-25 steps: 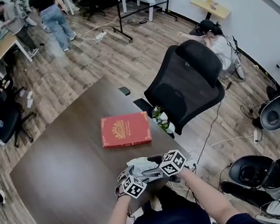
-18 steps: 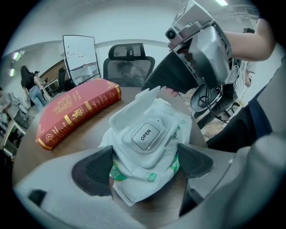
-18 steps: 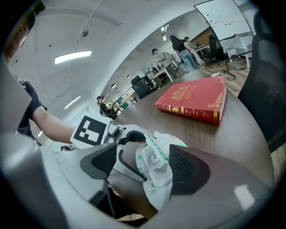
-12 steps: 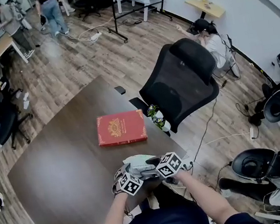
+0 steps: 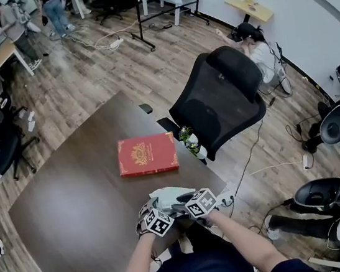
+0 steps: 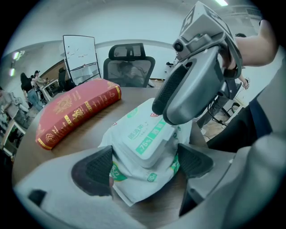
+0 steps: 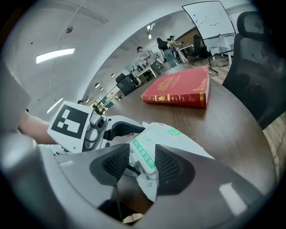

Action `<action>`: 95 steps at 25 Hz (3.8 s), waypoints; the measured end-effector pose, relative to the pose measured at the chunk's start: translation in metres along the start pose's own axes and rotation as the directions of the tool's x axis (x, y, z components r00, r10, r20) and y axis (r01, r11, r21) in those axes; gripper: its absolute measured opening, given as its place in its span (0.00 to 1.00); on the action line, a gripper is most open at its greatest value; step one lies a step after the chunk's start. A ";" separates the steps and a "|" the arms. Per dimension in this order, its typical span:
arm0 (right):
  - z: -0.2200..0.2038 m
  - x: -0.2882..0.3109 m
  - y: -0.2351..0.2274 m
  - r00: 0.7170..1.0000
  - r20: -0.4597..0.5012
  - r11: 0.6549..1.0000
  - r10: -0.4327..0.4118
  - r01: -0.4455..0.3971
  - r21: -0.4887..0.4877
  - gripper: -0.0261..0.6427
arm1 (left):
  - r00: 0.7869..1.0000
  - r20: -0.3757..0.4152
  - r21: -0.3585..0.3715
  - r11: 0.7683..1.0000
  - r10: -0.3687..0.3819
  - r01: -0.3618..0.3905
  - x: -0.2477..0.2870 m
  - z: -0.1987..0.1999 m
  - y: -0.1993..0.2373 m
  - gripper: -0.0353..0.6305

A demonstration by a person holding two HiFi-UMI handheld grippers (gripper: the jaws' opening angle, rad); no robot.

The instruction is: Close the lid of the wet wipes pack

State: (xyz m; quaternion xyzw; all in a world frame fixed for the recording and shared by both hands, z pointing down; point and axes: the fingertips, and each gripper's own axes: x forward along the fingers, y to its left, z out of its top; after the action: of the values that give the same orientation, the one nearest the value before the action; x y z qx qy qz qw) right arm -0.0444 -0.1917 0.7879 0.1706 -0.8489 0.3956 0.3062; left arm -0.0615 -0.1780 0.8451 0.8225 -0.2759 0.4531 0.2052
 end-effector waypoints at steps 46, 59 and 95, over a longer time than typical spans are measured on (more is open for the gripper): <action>-0.013 0.016 -0.015 0.915 -0.016 0.834 -0.402 0.359 -0.419 0.41 | 1.000 0.027 0.010 1.000 -0.004 0.004 -0.003 0.000 0.000 0.74; -0.015 0.014 -0.015 0.913 0.001 0.844 -0.408 0.378 -0.381 0.41 | 0.946 0.316 -0.100 0.994 0.067 -0.037 -0.090 0.015 -0.022 0.80; -0.085 -0.144 0.084 0.812 0.426 0.902 -0.399 0.431 0.023 0.42 | 0.852 0.511 -0.038 0.993 0.112 -0.108 -0.235 -0.004 -0.079 0.83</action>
State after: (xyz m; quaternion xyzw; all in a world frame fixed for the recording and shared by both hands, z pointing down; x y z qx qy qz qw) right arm 0.0520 -0.0661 0.6882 0.4212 -0.8509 0.2410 0.2009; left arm -0.1160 -0.0522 0.6389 0.8953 -0.3688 0.2281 0.1015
